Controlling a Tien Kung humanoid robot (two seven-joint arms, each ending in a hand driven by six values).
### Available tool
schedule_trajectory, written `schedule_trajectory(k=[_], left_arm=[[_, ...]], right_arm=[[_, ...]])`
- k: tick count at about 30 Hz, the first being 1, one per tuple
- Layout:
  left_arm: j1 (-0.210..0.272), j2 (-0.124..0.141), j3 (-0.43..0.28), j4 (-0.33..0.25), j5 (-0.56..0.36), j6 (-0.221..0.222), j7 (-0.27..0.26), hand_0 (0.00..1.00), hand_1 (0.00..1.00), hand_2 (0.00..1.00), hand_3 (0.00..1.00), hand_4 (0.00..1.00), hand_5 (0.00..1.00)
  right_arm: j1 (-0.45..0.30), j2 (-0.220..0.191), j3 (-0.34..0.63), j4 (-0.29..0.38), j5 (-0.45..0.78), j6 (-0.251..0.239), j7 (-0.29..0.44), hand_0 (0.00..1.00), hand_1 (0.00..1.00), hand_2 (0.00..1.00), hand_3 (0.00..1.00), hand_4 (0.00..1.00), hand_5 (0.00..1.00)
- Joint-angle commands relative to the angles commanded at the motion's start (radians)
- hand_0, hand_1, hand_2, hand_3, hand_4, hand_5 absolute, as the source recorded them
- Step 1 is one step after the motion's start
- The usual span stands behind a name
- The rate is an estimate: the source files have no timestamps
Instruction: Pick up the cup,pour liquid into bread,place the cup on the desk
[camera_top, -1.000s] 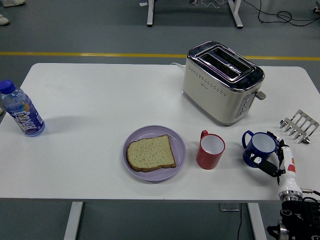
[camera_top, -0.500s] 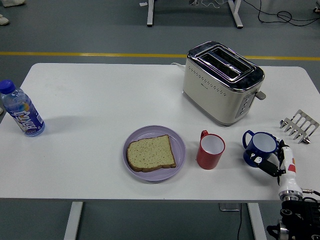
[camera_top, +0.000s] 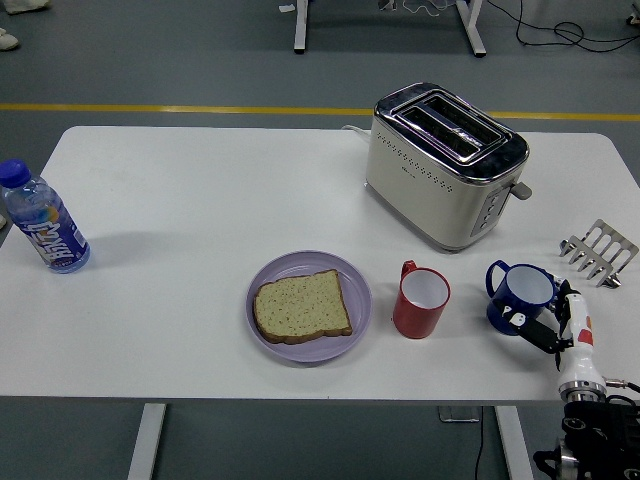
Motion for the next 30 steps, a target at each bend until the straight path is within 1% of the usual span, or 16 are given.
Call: schedule_trajectory(k=[3, 4, 9, 10, 15, 16, 21, 22, 27, 28, 30], left_arm=[[0.000, -0.001, -0.002, 0.000, 0.003, 0.000, 0.001, 0.680, 0.682, 0.690, 0.540, 0.252, 0.998], [0.000, -0.001, -0.002, 0.000, 0.004, 0.000, 0.002, 0.681, 0.680, 0.690, 0.540, 0.252, 0.998], [0.001, -0.002, -0.006, 0.000, 0.011, -0.001, 0.004, 0.681, 0.680, 0.690, 0.540, 0.252, 0.998], [0.001, -0.002, -0.006, 0.000, 0.011, -0.001, 0.004, 0.681, 0.682, 0.689, 0.539, 0.253, 0.998], [0.002, -0.002, -0.009, 0.000, 0.016, -0.001, 0.006, 0.681, 0.682, 0.689, 0.539, 0.253, 0.998], [0.002, -0.002, -0.009, 0.000, 0.016, -0.001, 0.006, 0.681, 0.681, 0.690, 0.538, 0.250, 0.998], [0.002, -0.002, -0.009, 0.000, 0.017, -0.002, 0.006, 0.681, 0.681, 0.690, 0.538, 0.250, 0.998], [0.003, -0.002, -0.008, 0.000, 0.015, -0.002, 0.005, 0.680, 0.682, 0.689, 0.540, 0.253, 0.998], [0.004, -0.001, -0.005, 0.000, 0.012, -0.002, 0.003, 0.680, 0.682, 0.689, 0.540, 0.253, 0.998], [0.004, -0.001, -0.005, 0.000, 0.011, -0.002, 0.003, 0.680, 0.682, 0.690, 0.539, 0.251, 0.998], [0.004, -0.001, -0.004, 0.000, 0.010, -0.002, 0.002, 0.680, 0.682, 0.690, 0.539, 0.251, 0.998]], right_arm=[[0.001, 0.000, -0.001, -0.001, 0.007, 0.001, 0.006, 0.670, 0.563, 0.626, 0.679, 0.958, 0.092], [0.001, 0.000, -0.001, -0.002, 0.011, 0.002, 0.008, 0.631, 0.543, 0.614, 0.662, 0.935, 0.073], [0.001, 0.000, -0.003, -0.006, 0.031, 0.003, 0.022, 0.631, 0.543, 0.614, 0.662, 0.935, 0.073], [0.001, 0.000, -0.004, -0.006, 0.034, 0.003, 0.024, 0.600, 0.516, 0.579, 0.624, 0.906, 0.064], [0.002, 0.000, -0.005, -0.007, 0.064, 0.003, 0.042, 0.600, 0.516, 0.579, 0.624, 0.906, 0.064], [0.002, 0.000, -0.005, -0.007, 0.066, 0.003, 0.043, 0.585, 0.490, 0.558, 0.604, 0.890, 0.045], [0.000, 0.000, -0.004, -0.006, 0.088, -0.004, 0.057, 0.585, 0.490, 0.558, 0.604, 0.890, 0.045], [0.000, 0.000, -0.002, -0.004, 0.095, -0.011, 0.065, 0.527, 0.436, 0.508, 0.547, 0.879, 0.048], [-0.002, -0.002, 0.009, 0.006, 0.105, -0.031, 0.076, 0.527, 0.436, 0.508, 0.547, 0.879, 0.048], [-0.003, -0.003, 0.013, 0.011, 0.103, -0.035, 0.076, 0.471, 0.377, 0.465, 0.471, 0.859, 0.033], [-0.005, -0.005, 0.021, 0.019, 0.097, -0.040, 0.074, 0.471, 0.377, 0.465, 0.471, 0.859, 0.033]])
